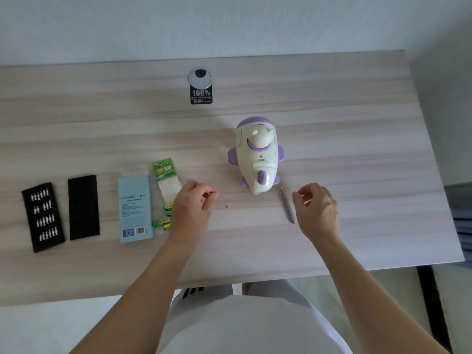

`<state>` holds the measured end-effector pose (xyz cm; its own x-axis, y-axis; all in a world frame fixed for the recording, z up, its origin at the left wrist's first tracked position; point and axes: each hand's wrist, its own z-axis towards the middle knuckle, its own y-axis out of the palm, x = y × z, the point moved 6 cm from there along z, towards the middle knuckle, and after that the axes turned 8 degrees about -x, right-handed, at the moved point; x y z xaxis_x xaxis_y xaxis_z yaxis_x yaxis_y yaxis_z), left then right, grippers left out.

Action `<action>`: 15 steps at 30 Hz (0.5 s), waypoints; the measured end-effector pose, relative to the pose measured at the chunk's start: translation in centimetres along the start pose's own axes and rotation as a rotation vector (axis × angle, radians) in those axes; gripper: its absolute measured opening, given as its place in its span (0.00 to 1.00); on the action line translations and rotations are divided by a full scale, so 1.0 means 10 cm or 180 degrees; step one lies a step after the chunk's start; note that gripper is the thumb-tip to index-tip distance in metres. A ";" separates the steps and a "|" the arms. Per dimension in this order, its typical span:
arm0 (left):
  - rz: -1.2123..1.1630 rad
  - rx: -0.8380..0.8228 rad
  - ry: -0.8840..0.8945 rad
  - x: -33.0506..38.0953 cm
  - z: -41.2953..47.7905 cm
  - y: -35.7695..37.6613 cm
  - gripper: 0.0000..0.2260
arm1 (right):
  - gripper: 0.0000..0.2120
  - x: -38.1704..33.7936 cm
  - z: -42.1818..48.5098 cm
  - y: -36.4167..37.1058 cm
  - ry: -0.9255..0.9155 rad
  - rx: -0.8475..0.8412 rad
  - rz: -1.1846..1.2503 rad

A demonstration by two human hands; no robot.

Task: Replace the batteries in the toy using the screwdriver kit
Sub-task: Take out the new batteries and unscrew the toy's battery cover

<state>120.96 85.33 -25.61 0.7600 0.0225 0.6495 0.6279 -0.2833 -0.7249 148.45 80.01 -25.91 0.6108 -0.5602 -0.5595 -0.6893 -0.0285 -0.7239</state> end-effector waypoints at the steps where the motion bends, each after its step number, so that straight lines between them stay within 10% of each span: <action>1: -0.0031 -0.0001 0.0025 0.05 -0.01 -0.07 0.03 | 0.04 -0.06 0.00 -0.09 -0.0096 0.0032 0.0008; 15: -0.0494 -0.0525 0.1330 0.99 0.38 -0.31 0.49 | 0.07 -1.26 -0.18 -0.51 -0.1686 -0.0008 0.0410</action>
<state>127.19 90.10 -17.86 0.5056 -0.3015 0.8084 0.6679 -0.4563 -0.5879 143.59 85.68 -14.43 0.6336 -0.0655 -0.7709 -0.7721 0.0105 -0.6355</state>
